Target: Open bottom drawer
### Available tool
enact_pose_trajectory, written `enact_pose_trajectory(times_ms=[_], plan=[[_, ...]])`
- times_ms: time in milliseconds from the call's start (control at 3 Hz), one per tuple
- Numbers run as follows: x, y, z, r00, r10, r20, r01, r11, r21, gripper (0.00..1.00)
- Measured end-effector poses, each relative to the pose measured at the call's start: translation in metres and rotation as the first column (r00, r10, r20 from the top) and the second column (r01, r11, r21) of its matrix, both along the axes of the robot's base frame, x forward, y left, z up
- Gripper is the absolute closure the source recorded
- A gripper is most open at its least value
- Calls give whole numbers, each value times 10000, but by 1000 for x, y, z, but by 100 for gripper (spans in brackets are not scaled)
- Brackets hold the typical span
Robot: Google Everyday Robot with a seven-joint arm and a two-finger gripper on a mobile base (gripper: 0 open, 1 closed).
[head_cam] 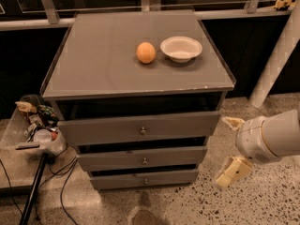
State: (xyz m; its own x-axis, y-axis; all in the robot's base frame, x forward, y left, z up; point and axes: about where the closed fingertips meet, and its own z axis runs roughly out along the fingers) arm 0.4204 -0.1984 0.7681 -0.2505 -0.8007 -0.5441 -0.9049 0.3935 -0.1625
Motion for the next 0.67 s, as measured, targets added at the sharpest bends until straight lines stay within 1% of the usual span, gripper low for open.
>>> enact_pose_trajectory(times_ms=[333,667], plan=[[-5,12,-12,9992,351,-173,-349,9993,132,0],[-8,25,-52,9979,326,-557,-301,9985,452,0]])
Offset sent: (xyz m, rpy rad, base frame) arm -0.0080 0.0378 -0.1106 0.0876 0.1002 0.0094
